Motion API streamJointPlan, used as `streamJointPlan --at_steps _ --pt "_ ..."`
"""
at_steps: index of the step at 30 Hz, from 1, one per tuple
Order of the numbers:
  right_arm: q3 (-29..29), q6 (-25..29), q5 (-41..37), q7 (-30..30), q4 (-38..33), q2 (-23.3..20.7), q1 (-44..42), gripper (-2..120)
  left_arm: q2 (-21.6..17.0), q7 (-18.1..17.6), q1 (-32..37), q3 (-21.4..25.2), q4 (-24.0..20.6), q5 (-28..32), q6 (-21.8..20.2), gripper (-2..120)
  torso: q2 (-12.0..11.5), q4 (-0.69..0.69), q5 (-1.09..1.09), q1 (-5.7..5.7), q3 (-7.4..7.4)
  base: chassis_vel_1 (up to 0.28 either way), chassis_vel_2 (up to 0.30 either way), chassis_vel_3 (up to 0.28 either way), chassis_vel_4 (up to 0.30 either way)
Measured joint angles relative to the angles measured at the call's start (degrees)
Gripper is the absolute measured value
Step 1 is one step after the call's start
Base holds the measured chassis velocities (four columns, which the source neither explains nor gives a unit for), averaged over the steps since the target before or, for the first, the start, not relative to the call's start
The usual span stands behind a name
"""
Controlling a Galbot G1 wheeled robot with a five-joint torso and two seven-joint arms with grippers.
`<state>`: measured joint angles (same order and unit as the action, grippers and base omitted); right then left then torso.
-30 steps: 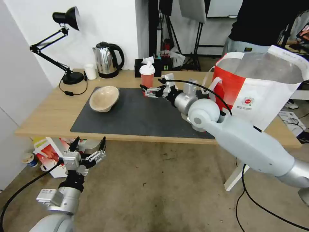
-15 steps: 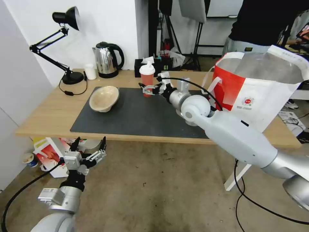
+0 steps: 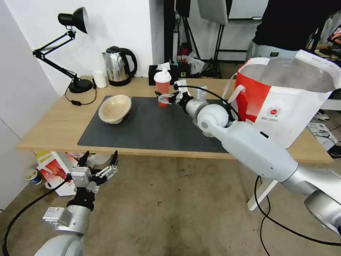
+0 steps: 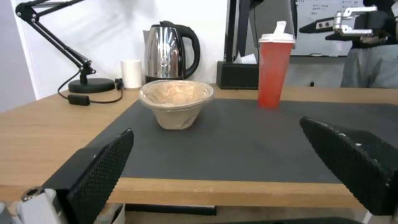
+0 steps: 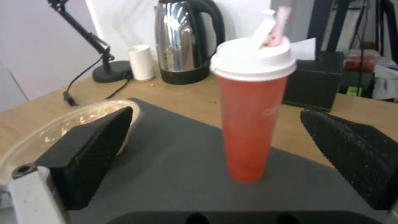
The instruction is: Pick up the trash from the table and place it into the takeout bag.
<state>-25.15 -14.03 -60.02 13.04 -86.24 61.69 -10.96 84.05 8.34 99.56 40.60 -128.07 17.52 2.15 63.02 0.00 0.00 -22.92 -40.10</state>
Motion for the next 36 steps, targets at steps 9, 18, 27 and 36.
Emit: streamJointPlan --at_steps 9,18,27,36 --pt "1.5 0.0 0.0 -0.9 5.5 3.0 1.3 100 0.0 0.0 -0.2 -0.1 0.2 0.0 0.0 100 0.0 0.00 0.00 0.00 0.00 0.000 0.000 0.000 0.000" --pt "3.4 0.0 1.3 -3.1 14.6 7.6 2.3 100 -0.1 0.0 0.0 -0.2 0.6 0.0 0.0 100 0.0 0.00 -0.01 0.00 0.00 0.000 0.000 0.000 0.000" --pt "4.3 -0.1 3.1 -4.6 18.5 10.2 2.6 100 -0.1 -0.1 0.4 -0.2 1.0 0.1 0.4 100 0.0 0.00 0.00 0.00 0.00 0.000 0.000 0.000 0.000" --pt "3.4 -0.2 4.4 -4.6 19.6 11.5 2.3 100 0.1 -0.1 0.6 -0.5 0.9 0.0 0.7 100 0.0 0.00 0.00 0.00 0.00 0.000 0.000 0.000 0.000"
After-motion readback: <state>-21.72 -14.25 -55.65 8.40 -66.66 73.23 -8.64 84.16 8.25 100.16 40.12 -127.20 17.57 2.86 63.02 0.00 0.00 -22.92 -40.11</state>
